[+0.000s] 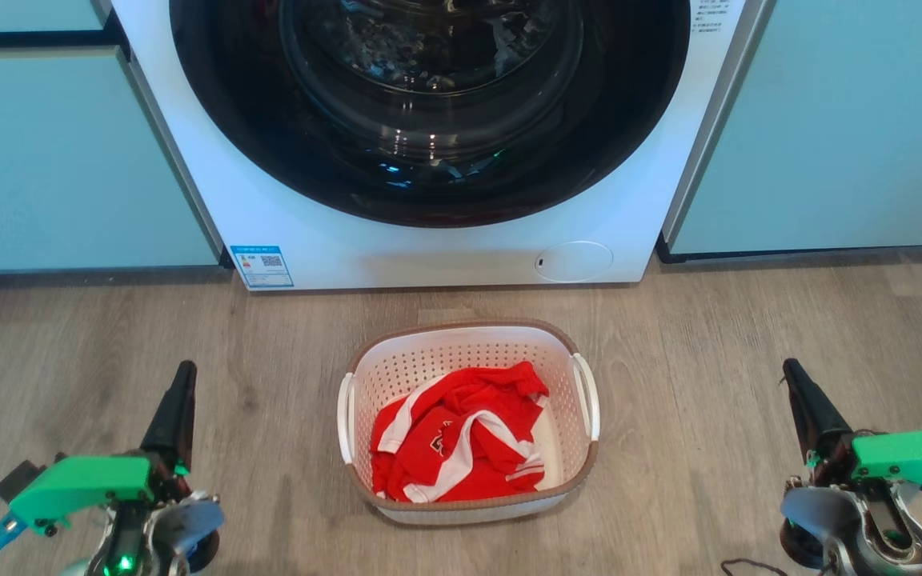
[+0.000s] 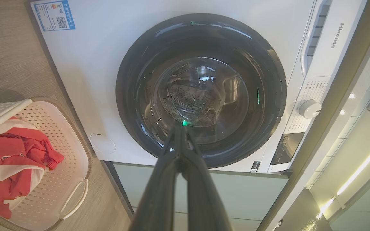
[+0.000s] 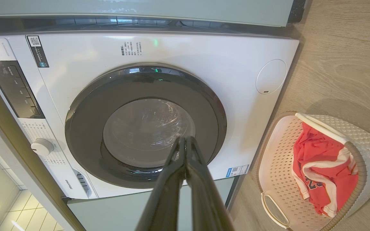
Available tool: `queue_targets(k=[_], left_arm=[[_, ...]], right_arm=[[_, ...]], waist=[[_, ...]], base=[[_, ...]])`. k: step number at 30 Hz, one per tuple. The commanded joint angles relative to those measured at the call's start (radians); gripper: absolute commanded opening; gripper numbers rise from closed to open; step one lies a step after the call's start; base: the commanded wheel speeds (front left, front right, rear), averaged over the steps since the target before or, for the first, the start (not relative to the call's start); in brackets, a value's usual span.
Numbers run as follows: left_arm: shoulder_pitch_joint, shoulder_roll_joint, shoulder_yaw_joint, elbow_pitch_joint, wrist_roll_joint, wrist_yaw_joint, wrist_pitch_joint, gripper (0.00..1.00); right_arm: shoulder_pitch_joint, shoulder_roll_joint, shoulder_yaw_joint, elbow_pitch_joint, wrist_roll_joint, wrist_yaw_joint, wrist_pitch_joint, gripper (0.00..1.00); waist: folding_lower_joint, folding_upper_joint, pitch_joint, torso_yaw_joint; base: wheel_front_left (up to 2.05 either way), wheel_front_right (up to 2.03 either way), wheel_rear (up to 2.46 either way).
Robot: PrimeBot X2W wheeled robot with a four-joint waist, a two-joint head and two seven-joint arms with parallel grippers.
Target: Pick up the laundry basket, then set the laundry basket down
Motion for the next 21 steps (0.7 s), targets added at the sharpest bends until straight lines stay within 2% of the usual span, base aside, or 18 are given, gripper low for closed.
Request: queue_targets(k=[1, 21], left_arm=[[-0.061, 0.006, 0.043, -0.029, 0.000, -0.007, 0.006, 0.00], [-0.061, 0.003, 0.048, -0.029, 0.005, -0.007, 0.010, 0.00]], right_arm=[[-0.047, -0.017, 0.018, -0.032, 0.003, -0.002, 0.009, 0.00], [-0.047, -0.015, 0.016, -0.032, 0.001, -0.002, 0.011, 0.00]], waist=[[0.0000, -0.0001, 0.000, 0.000], [0.0000, -0.0001, 0.000, 0.000]], base=[[0.00, 0.00, 0.00], [0.00, 0.00, 0.00]])
